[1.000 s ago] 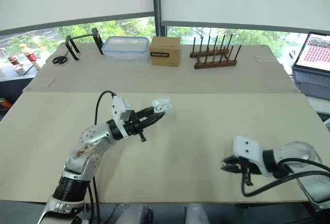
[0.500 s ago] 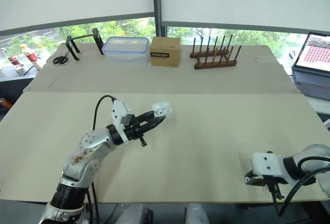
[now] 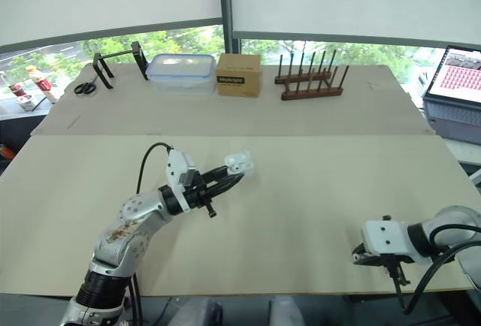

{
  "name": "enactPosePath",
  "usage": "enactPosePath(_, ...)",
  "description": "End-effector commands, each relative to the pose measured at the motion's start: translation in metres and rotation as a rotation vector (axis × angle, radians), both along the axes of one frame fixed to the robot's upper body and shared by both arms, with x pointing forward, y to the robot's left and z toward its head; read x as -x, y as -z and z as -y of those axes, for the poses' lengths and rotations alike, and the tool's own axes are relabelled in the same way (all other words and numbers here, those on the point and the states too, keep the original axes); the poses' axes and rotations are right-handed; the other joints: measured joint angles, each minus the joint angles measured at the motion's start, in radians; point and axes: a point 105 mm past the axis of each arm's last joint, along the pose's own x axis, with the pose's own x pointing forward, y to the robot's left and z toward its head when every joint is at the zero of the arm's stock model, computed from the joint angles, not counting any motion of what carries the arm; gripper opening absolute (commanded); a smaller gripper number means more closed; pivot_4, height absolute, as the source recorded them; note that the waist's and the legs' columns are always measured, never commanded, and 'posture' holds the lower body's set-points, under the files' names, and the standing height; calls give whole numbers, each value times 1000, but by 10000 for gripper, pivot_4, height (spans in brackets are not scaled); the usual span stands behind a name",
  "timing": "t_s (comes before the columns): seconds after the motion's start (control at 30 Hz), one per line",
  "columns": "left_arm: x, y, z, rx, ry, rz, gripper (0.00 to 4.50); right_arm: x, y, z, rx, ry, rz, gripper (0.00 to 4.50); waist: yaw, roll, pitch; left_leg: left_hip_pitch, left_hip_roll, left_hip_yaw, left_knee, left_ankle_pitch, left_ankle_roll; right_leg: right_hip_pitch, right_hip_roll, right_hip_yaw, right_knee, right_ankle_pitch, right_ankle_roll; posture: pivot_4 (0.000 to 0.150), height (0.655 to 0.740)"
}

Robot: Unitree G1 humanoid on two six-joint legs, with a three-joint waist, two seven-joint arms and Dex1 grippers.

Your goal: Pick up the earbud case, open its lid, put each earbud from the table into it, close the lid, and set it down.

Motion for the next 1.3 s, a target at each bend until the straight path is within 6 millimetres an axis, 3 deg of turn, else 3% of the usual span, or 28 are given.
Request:
enactPosePath(0.03, 5, -17, 4, 27, 22, 56, 5973, -4, -4, -5, 6, -41, 26, 2994, 1, 0, 0, 0, 0, 0, 0, 0, 0, 0, 0, 0, 0, 0, 0, 1500, 7400)
enactPosePath(0.23, 6, -17, 4, 24, 26, 55, 5973, -7, -2, -5, 31, -21, 13, 2994, 4, 0, 0, 0, 0, 0, 0, 0, 0, 0, 0, 0, 0, 0, 0, 1500, 7400)
enactPosePath(0.3, 6, -17, 4, 23, 27, 54, 5973, -10, -4, -9, 26, -14, 29, 13812, 4, 0, 0, 0, 0, 0, 0, 0, 0, 0, 0, 0, 0, 0, 0, 1500, 7400)
enactPosePath(0.4, 6, -17, 4, 21, 30, 52, 5972, -9, -9, -13, 39, -49, 47, 23639, 5, 0, 0, 0, 0, 0, 0, 0, 0, 0, 0, 0, 0, 0, 0, 1500, 7400)
enactPosePath(0.77, 7, -10, 5, 14, 45, 36, 5973, -2, -41, -32, 61, -7, 103, 23917, 14, 0, 0, -1, 0, 0, 0, 0, 0, -1, 0, 0, 0, 0, 0, 1500, 7400)
enactPosePath(1.07, 6, -8, 7, 17, 53, 33, 5973, 5, -29, -20, 331, -99, 121, 23917, 15, 0, 0, -1, 0, 0, 1, 0, 0, -1, -1, 0, 0, 0, 0, 1500, 7400)
enactPosePath(1.3, 4, -7, 5, 14, 48, 33, 5973, 2, -15, -18, 367, -167, 139, 23917, 14, 0, 0, -1, 0, 0, 1, 0, 0, -1, 0, 0, 0, 0, 0, 1500, 7400)
